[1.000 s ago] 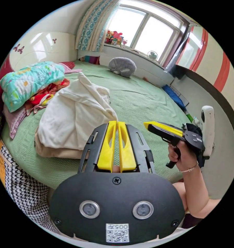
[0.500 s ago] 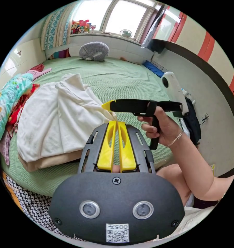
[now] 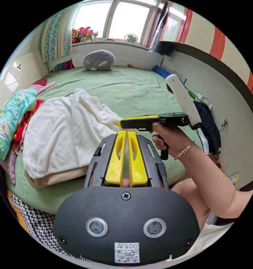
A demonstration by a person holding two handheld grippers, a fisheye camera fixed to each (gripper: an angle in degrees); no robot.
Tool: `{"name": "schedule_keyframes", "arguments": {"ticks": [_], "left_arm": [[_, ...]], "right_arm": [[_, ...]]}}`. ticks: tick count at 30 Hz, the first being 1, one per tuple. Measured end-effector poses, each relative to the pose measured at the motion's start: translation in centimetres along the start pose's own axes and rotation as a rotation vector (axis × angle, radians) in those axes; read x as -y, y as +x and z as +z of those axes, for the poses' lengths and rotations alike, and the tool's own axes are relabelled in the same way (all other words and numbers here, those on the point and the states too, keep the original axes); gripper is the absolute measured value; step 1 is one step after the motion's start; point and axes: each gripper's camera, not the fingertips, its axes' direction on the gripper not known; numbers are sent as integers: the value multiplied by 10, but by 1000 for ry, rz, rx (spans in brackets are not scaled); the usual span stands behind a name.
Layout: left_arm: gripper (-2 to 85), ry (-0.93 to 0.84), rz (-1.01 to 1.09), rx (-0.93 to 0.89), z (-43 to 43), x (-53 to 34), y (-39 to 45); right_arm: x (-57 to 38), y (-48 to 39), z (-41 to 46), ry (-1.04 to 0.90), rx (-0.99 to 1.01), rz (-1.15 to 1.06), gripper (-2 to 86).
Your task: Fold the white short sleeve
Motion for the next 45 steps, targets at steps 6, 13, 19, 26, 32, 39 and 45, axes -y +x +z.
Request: {"name": "schedule_keyframes", "arguments": {"ticks": [6, 13, 19, 26, 32, 39, 45], "left_arm": [[0, -54, -19, 79, 32, 7, 8], [-1, -101, -41, 89, 68, 16, 14], [-1, -131, -36, 68, 99, 24, 23], [-1, -175, 1, 66, 138, 36, 38], [0, -215, -12, 83, 182, 56, 39], [-1, -372, 18, 125, 262, 51, 30], [-5, -349, 32, 176, 282, 50, 38]], "right_arm": [[0, 9, 9, -37, -255, 33, -6], [2, 31, 9, -19, -296, 108, -10], [-8, 67, 16, -101, -586, 217, -10], [-55, 146, -3, -159, -744, 536, 3], [-72, 135, -30, -9, -794, 586, 11], [-50, 52, -5, 111, -588, 257, 10], [-41, 20, 60, -96, -525, 79, -9]]}}
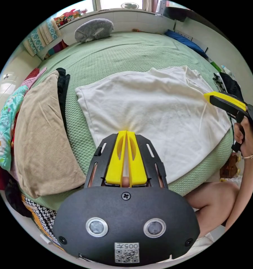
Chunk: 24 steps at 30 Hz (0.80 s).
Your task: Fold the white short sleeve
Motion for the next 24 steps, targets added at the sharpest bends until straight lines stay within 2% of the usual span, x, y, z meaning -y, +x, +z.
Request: {"name": "schedule_keyframes", "arguments": {"ticks": [8, 13, 20, 24], "left_arm": [[-4, -3, -5, -38, 16, 7, -10], [-5, -4, 82, 47, 23, 10, 1], [-5, 47, 0, -112, 29, 3, -35], [-3, 20, 36, -73, 26, 5, -37]], "right_arm": [[-9, -30, 34, -122, 33, -78, -14], [-23, -36, 39, -107, 22, -74, -14], [-43, -32, 39, -83, 52, 18, -14], [-57, -36, 35, -64, 30, 12, -14]]}}
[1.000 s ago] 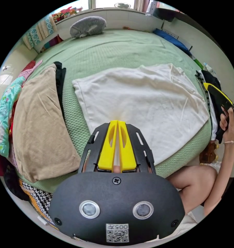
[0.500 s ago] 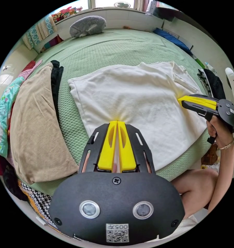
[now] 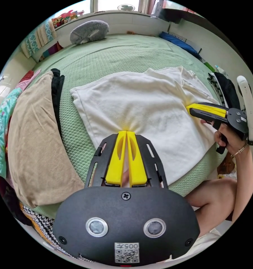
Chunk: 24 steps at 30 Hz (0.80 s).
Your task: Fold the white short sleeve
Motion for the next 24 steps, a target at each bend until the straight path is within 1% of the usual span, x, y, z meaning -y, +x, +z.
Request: {"name": "schedule_keyframes", "arguments": {"ticks": [3, 4, 6, 7, 8, 9, 10, 12, 14, 15, 17, 18, 20, 21, 24], "left_arm": [[-3, -39, -56, -31, -15, 5, -11], [-3, -19, -68, -43, -23, 6, -13], [-3, 107, -114, -73, -59, 8, -22], [-3, 131, -124, -72, -67, 9, -25], [-3, 176, -142, -68, -81, 12, -29], [-3, 214, -164, -67, -91, 15, -36], [-3, 226, -174, -70, -94, 16, -39], [-2, 245, -211, -87, -94, 19, -52], [-2, 265, -229, -73, -86, 14, -58], [-2, 241, -224, -69, -77, 15, -60], [-2, 195, -197, -69, -71, 21, -58], [-2, 222, -171, -37, -74, 23, -53], [-2, 249, -122, 18, -80, 25, -45], [-2, 254, -109, 26, -84, 26, -42], [-1, 307, -77, 3, -94, 23, -38]], "right_arm": [[-9, -4, -4, 8, -24, -28, -14], [-10, -4, -6, 7, -26, -35, -13], [-16, -2, -12, 4, -12, -56, -13], [-17, 0, -15, 4, -4, -59, -13], [-21, 4, -23, 26, 19, -58, -13], [-27, 8, -37, 88, 47, -46, -13], [-30, 10, -44, 121, 55, -42, -13], [-42, 17, -70, 245, 27, -25, -13], [-52, 17, -79, 314, -35, -32, -13], [-56, 15, -80, 338, -84, -39, -13], [-60, 14, -76, 342, -117, -51, -13], [-61, 15, -72, 341, -117, -45, -12], [-61, 20, -70, 353, -83, -27, -9], [-62, 25, -71, 363, -29, -12, -6], [-64, 32, -86, 443, 94, 6, 23]]}}
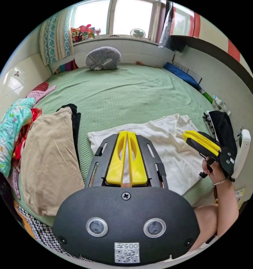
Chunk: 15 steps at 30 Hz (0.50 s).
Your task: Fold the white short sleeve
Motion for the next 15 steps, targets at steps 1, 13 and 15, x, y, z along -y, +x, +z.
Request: {"name": "schedule_keyframes", "arguments": {"ticks": [1, 13, 15], "left_arm": [[-1, 2, 2, -6, -1, 0, 0], [17, -53, -28, -87, 16, 1, -40], [33, -61, -15, -161, 15, 0, -46]], "right_arm": [[1, 0, -4, 18, 10, -1, 28], [10, 13, 17, -93, -95, 34, 55], [12, 15, 25, -127, -107, 52, 55]]}}
